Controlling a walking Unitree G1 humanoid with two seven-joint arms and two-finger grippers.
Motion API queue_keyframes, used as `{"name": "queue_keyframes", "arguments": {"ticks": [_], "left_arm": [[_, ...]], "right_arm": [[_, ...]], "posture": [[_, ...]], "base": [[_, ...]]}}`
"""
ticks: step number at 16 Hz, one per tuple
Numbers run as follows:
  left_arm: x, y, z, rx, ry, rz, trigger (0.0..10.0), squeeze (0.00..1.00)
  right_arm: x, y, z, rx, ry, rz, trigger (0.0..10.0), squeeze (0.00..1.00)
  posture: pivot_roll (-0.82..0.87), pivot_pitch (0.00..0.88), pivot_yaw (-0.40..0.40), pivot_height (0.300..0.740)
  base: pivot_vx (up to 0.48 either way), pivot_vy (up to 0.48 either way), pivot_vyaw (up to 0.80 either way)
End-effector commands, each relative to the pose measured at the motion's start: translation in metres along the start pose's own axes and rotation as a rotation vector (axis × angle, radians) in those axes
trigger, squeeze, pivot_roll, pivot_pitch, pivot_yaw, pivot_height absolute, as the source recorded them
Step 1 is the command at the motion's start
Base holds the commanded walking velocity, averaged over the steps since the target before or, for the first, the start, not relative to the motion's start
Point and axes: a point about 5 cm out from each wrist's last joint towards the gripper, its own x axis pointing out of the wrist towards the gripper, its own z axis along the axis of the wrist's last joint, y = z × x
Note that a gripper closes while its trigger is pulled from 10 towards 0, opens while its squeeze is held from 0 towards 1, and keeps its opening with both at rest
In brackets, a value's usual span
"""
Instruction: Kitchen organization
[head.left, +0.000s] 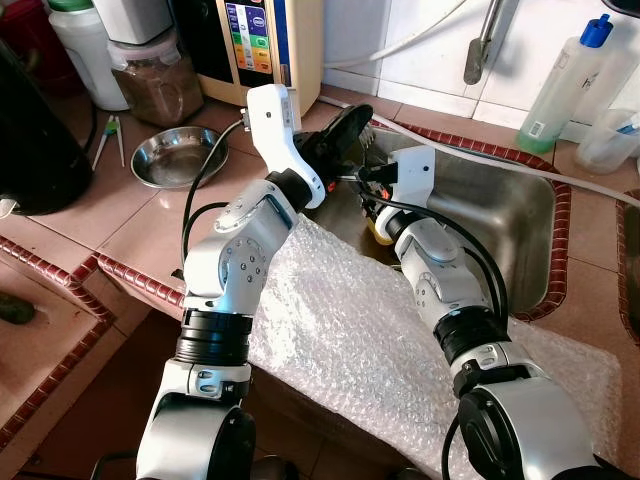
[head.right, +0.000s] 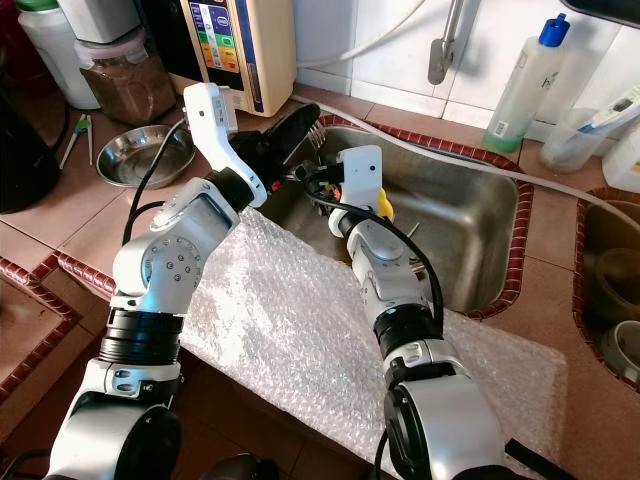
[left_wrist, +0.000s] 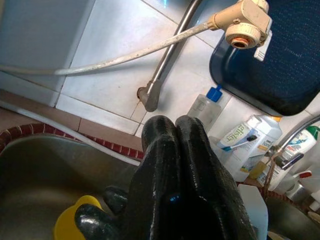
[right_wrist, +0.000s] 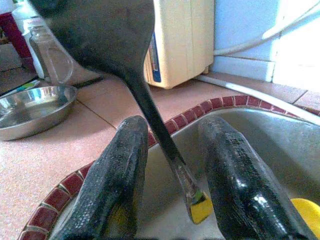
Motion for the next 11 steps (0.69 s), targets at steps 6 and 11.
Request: {"name": "queue_keyframes", "arguments": {"ticks": [6, 11], "left_arm": [[-0.0002, -0.0031, 0.0021, 0.007, -0.008, -0.004, 0.0, 0.0], [-0.0011, -0.0018, 0.0016, 0.014, -0.006, -0.001, 0.0, 0.0]], "right_arm": [[0.0012, -0.0064, 0.003, 0.009, -0.018, -0.032, 0.0, 0.0], [0.0015, -0.009, 0.0033, 0.011, -0.02, -0.046, 0.0, 0.0]], "posture": [[0.02, 0.108, 0.039, 0.74], [0.02, 0.106, 0.038, 0.74]], "base": [[0.0, 0.0, 0.0], [0.0, 0.0, 0.0]]}}
